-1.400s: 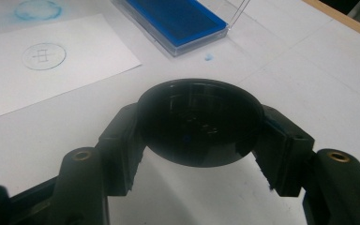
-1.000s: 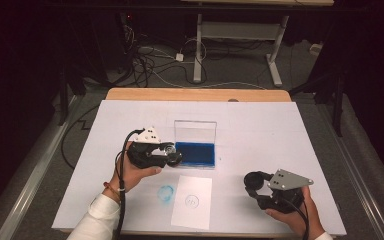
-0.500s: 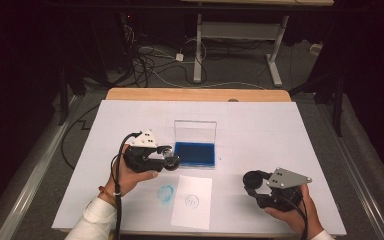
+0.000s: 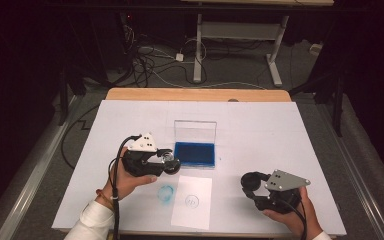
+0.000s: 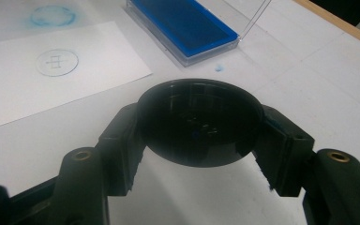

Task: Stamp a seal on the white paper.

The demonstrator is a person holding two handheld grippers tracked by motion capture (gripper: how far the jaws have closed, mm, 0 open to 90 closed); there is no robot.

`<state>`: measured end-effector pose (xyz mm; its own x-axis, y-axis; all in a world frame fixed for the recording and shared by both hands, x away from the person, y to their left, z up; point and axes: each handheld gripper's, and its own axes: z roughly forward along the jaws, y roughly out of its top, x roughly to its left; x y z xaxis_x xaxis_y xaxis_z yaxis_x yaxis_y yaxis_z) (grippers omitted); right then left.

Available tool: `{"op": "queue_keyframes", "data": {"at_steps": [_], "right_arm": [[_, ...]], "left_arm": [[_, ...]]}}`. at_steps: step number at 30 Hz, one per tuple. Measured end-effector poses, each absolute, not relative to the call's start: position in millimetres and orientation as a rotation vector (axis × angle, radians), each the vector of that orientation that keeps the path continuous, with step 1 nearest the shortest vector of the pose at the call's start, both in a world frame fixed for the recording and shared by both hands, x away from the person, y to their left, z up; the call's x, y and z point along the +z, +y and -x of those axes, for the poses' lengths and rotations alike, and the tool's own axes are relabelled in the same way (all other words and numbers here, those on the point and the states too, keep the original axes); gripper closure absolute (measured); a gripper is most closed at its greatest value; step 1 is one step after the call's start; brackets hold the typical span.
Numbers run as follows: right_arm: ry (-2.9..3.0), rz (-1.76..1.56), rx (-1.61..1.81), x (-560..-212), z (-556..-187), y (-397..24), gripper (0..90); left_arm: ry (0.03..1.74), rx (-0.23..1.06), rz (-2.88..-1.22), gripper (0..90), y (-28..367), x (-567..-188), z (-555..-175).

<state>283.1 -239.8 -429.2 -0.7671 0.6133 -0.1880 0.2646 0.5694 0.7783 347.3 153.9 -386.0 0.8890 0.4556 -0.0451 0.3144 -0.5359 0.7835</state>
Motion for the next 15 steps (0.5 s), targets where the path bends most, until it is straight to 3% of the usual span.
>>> {"op": "queue_keyframes", "data": {"at_steps": [15], "right_arm": [[2.362, -0.699, 1.059, -429.1, -277.4, -243.9, 38.9]], "left_arm": [[0.470, 0.199, -2.197, 54.7, 141.9, -374.8, -331.5]]}}
